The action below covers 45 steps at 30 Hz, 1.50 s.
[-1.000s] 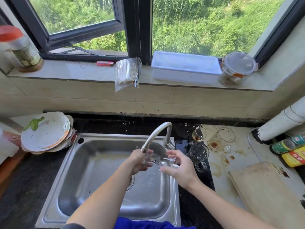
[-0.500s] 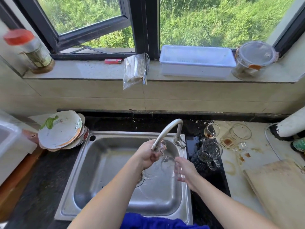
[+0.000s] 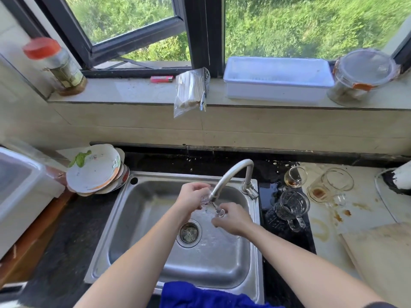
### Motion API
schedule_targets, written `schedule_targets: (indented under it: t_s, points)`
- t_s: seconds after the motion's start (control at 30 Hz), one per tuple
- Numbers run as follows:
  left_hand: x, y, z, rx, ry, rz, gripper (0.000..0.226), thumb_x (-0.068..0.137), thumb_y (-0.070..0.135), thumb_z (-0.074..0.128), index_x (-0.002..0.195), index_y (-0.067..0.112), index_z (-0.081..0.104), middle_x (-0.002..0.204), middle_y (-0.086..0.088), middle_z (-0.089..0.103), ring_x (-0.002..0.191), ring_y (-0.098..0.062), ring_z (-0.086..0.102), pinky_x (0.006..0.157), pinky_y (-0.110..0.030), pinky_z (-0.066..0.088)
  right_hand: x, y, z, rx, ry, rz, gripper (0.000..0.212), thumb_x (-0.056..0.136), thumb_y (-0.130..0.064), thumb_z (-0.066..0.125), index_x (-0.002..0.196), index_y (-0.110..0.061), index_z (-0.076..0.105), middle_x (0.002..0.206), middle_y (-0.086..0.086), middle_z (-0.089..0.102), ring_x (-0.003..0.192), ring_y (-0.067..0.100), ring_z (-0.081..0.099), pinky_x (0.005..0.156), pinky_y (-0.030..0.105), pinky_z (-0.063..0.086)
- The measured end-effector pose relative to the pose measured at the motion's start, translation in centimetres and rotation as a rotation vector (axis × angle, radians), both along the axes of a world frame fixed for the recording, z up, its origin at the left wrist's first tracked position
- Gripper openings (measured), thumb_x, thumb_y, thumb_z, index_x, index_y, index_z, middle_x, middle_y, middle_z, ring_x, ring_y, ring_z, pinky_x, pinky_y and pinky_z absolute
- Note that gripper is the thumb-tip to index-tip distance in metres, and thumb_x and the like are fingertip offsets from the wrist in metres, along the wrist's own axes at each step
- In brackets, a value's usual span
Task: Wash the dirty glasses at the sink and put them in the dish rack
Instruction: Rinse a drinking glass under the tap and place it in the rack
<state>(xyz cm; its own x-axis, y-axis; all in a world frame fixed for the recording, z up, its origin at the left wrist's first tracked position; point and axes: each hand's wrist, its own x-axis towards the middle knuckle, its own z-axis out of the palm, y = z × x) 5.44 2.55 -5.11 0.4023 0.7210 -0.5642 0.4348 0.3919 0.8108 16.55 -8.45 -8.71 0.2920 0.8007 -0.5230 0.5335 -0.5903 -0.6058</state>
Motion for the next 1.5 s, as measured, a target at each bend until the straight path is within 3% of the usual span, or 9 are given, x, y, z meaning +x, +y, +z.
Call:
schedule_targets:
  t_s: [0.13, 0.3, 0.43, 0.6, 0.7, 0.8, 0.93, 1.1, 1.5]
  points:
    - [-3.6, 1.4, -0.5, 0.156, 0.127, 0.149, 0.016, 0.085, 0.004, 0.056, 0.097, 0.008, 0.067, 0.077, -0.004, 0.062, 0.061, -0.015, 0.053, 0.054, -0.025, 0.041, -1.0, 2.8, -0.1, -0.017, 0.002, -0.018, 0.031, 0.074, -0.051, 0.059, 0.074, -0.021, 0.064, 0.071, -0.004, 0.065, 0.067, 0.019, 0.06, 0.063, 0.033, 0.048]
    - [-7.8, 2.0, -2.5, 0.211, 0.242, 0.18, 0.019, 0.085, 0.002, 0.046, 0.084, 0.012, 0.063, 0.067, -0.007, 0.062, 0.056, -0.019, 0.053, 0.053, -0.026, 0.043, -3.2, 5.4, -1.3, 0.1, 0.102, -0.15, 0.024, 0.08, -0.044, 0.058, 0.075, -0.021, 0.059, 0.072, -0.01, 0.058, 0.083, 0.021, 0.059, 0.075, 0.033, 0.047]
    - [-8.6, 2.6, -4.2, 0.319, 0.388, -0.021, 0.015, 0.083, 0.01, 0.052, 0.078, 0.019, 0.063, 0.077, -0.006, 0.07, 0.078, -0.027, 0.066, 0.075, -0.036, 0.055, -4.5, 5.2, -0.6, 0.132, -0.01, -0.191, 0.032, 0.093, -0.049, 0.051, 0.096, -0.02, 0.065, 0.09, -0.002, 0.059, 0.087, 0.019, 0.051, 0.07, 0.03, 0.034]
    - [-7.0, 2.0, -4.5, 0.493, 0.483, -0.375, 0.011, 0.087, 0.017, 0.051, 0.08, 0.018, 0.059, 0.091, -0.009, 0.07, 0.093, -0.03, 0.062, 0.077, -0.032, 0.048, -5.0, 2.7, -1.7, 0.178, -0.117, -0.311, 0.031, 0.096, -0.049, 0.049, 0.084, -0.026, 0.065, 0.077, -0.008, 0.058, 0.076, 0.016, 0.056, 0.059, 0.028, 0.037]
    - [-5.3, 0.7, -4.0, 0.553, 0.473, -0.569, 0.016, 0.088, 0.017, 0.048, 0.09, 0.014, 0.063, 0.098, -0.01, 0.07, 0.098, -0.031, 0.061, 0.078, -0.033, 0.047, -4.8, -0.1, -1.2, 0.223, -0.1, -0.363, 0.028, 0.095, -0.038, 0.056, 0.068, -0.032, 0.054, 0.068, -0.013, 0.057, 0.063, 0.008, 0.053, 0.058, 0.026, 0.038]
    - [-3.5, -1.3, -3.1, 0.661, 0.441, -0.747, 0.021, 0.088, 0.017, 0.044, 0.095, 0.012, 0.063, 0.1, -0.009, 0.068, 0.097, -0.031, 0.059, 0.076, -0.034, 0.048, -4.4, -3.1, 0.0, 0.211, -0.041, -0.536, 0.03, 0.096, -0.036, 0.056, 0.072, -0.019, 0.06, 0.067, -0.004, 0.06, 0.064, 0.012, 0.055, 0.058, 0.019, 0.036]
    - [-0.9, -4.9, -1.4, 0.833, 0.381, -0.957, 0.016, 0.089, 0.016, 0.041, 0.089, 0.01, 0.056, 0.096, -0.009, 0.061, 0.091, -0.031, 0.057, 0.07, -0.036, 0.045, -2.8, -7.7, 2.0, 0.291, -0.006, -0.798, 0.04, 0.097, -0.039, 0.052, 0.081, -0.005, 0.066, 0.072, 0.006, 0.065, 0.069, 0.021, 0.059, 0.065, 0.033, 0.043]
    - [3.4, -10.8, 1.6, 1.026, 0.327, -1.158, 0.014, 0.09, 0.017, 0.042, 0.093, 0.012, 0.055, 0.1, -0.009, 0.061, 0.094, -0.032, 0.059, 0.07, -0.035, 0.043, -0.9, -14.6, 5.2, 0.408, -0.038, -0.999, 0.038, 0.097, -0.034, 0.057, 0.086, 0.0, 0.069, 0.084, 0.015, 0.071, 0.073, 0.014, 0.059, 0.071, 0.03, 0.042]
    - [11.0, -36.8, 8.9, 1.231, 0.008, -1.415, 0.024, 0.092, 0.015, 0.042, 0.107, 0.011, 0.06, 0.111, -0.008, 0.06, 0.098, -0.03, 0.058, 0.072, -0.031, 0.04, -1.2, -44.7, 12.4, 0.651, -0.18, -1.513, 0.027, 0.094, -0.025, 0.062, 0.093, 0.0, 0.073, 0.091, 0.01, 0.072, 0.082, 0.014, 0.062, 0.077, 0.028, 0.046]
